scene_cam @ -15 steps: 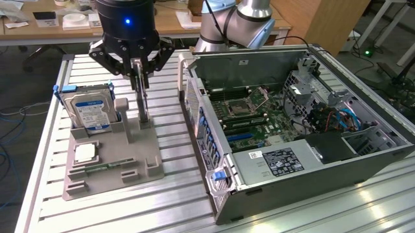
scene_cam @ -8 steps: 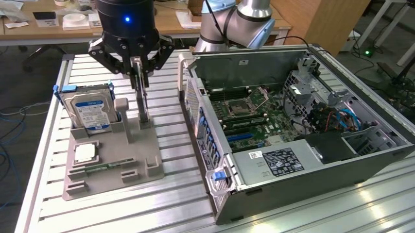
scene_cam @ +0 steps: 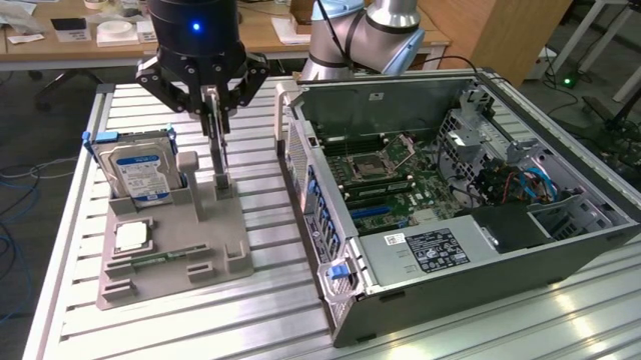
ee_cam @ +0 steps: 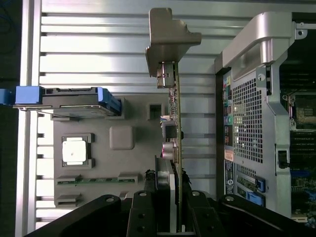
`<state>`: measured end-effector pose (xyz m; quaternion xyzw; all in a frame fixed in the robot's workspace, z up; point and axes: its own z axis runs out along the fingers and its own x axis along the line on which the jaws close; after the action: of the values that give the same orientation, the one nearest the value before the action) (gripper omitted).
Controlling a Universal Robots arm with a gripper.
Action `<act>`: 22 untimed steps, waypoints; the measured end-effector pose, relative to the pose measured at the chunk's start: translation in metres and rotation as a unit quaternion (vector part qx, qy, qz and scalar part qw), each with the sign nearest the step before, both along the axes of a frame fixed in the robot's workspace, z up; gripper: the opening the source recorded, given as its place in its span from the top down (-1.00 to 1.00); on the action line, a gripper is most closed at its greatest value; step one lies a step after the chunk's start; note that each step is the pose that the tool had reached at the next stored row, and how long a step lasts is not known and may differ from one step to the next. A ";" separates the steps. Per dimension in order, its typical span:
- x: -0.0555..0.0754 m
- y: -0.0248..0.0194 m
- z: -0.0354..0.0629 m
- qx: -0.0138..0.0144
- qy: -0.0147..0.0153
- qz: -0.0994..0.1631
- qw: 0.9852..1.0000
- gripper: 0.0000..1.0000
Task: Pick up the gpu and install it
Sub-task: 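Pick up the gpu and move the gpu toward the slot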
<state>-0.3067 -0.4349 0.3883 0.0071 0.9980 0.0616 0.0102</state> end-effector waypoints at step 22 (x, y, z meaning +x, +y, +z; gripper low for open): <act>0.000 0.0000 0.0112 0.000 0.000 0.000 1.000 0.44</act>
<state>-0.3067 -0.4349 0.3996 0.0066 0.9980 0.0616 0.0102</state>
